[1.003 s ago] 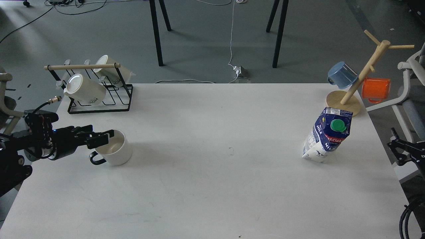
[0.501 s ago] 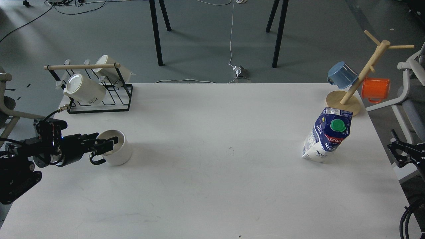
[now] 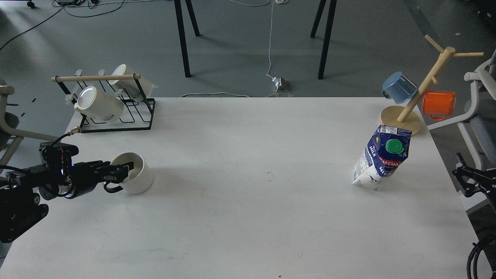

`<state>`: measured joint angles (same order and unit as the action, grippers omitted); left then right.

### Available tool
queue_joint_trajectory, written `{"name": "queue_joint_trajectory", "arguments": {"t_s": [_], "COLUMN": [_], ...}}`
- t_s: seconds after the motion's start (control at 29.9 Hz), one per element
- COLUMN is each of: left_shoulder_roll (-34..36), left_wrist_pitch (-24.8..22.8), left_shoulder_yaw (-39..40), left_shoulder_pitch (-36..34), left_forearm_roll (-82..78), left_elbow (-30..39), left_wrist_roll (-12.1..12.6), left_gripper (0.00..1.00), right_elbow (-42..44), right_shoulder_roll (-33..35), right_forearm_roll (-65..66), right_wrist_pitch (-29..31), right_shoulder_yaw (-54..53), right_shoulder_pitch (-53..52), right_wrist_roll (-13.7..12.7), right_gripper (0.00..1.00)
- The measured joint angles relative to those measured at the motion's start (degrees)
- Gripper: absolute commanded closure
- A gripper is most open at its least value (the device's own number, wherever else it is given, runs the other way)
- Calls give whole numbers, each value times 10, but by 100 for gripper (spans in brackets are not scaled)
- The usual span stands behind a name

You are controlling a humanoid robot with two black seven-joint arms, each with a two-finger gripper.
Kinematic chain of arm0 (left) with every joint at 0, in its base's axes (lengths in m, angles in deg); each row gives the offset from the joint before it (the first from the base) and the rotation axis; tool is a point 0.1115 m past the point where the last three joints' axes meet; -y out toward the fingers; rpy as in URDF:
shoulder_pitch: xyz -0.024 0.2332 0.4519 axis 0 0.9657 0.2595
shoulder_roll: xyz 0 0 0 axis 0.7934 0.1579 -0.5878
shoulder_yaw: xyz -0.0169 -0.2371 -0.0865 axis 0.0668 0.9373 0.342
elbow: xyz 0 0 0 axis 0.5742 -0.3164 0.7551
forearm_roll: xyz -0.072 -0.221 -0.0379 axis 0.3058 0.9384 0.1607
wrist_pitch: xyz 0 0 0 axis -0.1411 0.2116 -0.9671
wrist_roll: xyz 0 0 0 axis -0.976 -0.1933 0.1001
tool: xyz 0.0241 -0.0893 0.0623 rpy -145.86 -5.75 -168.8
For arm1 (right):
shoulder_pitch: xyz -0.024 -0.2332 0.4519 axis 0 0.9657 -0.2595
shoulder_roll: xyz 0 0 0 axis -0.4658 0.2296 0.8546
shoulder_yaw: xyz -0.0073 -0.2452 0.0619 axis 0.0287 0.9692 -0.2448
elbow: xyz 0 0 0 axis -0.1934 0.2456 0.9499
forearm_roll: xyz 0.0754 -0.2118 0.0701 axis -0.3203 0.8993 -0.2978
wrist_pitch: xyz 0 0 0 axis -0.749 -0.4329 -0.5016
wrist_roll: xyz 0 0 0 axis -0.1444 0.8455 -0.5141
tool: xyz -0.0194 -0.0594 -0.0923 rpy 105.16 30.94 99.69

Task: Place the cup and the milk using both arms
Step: 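Slide the white mug with the left gripper toward the table center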

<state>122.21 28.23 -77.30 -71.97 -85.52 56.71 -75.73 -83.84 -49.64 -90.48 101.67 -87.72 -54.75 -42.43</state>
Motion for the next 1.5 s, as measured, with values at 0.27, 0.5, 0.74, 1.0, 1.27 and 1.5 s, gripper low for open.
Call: {"name": "queue_joint_trajectory", "arguments": {"t_s": [0.27,0.5,0.74,1.0,1.27,1.5], "left_shoulder_roll": [19,-4,-141,-218,-241,-235], "left_wrist_pitch": [6,-42,-60,-58,-57,-60], "left_shoulder_yaw": [3,7,2,-47,-57,-58], "left_shoulder_pitch": [-18,-76,-107,-112,-106,-106], "left_forearm_roll": [0,4,5,2,1,1], "left_elbow": [70,134,71,4,0,12], "left_wrist_roll": [0,0,0,0,0,0], "left_gripper": [100,100,100,97,81,61], "right_elbow": [0,0,4,14,15,14], "right_shoulder_roll": [0,0,0,1,1,1], "right_forearm_roll": [0,0,-1,-1,-1,-1], "right_wrist_pitch": [0,0,0,0,0,0], "right_shoulder_yaw": [1,0,-2,-3,-3,-2], "right_shoulder_pitch": [4,4,6,9,9,9], "right_wrist_roll": [0,0,0,1,1,0], "right_gripper": [2,2,2,2,2,2]}}
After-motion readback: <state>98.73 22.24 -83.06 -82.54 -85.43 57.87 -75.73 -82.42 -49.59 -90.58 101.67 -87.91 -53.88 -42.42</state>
